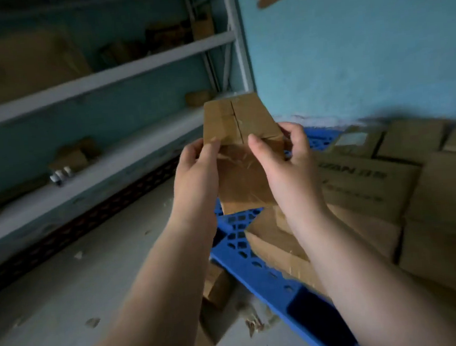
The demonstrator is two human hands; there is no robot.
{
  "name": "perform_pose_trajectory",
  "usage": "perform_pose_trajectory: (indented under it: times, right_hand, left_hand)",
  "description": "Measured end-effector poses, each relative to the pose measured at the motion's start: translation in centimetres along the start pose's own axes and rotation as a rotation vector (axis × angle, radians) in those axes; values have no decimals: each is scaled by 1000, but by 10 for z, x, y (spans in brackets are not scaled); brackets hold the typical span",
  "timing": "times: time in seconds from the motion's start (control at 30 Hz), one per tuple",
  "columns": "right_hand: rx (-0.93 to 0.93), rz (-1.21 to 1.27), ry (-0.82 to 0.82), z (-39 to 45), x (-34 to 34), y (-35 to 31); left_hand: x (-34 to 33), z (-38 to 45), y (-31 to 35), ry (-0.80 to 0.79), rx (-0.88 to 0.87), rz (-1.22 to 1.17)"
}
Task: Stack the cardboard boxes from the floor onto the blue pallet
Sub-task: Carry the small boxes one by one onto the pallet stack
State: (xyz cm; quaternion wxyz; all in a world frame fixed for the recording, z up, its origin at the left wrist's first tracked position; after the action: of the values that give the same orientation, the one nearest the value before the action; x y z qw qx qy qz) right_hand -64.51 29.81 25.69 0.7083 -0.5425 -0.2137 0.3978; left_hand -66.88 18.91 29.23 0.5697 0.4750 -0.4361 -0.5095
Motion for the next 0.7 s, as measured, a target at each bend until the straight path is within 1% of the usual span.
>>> perform_pose_trajectory:
  times: [0.13,0.3,0.37,0.47,0.57,0.7]
  right_hand:
    - [72,84,144,27,66,-47]
    - [202,49,380,49,161,-83]
    - [220,14,448,54,199,-89]
    - [222,-25,535,59,256,-90]
    - [216,-98,613,61,308,-82]
    - [183,-165,709,61,366,-58]
  left_hand:
    - [-66,-22,47,-168,-60,-82]
    - [-158,-59,77,-370,-131,-153]
    - [-196,-74,81,-443,-137,-171]
    - [-251,-98,79,-569,-114,-184]
    - [-301,-124,66,-678,-42,-214]
    - [-355,-151,39,-792,56,-190]
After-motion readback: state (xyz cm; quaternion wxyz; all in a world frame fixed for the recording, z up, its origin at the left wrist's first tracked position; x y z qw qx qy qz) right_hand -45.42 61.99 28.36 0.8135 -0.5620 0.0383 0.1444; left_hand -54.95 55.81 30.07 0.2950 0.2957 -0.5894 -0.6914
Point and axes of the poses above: each hand's wrist, its own z-axis towards the middle knuckle, its own x-axis out of the back of the hand, y = z × x, the point moved 1 cm from there along z, towards the middle knuckle, and after that the axes turned 2 degrees about y, right-handed, at the moved point
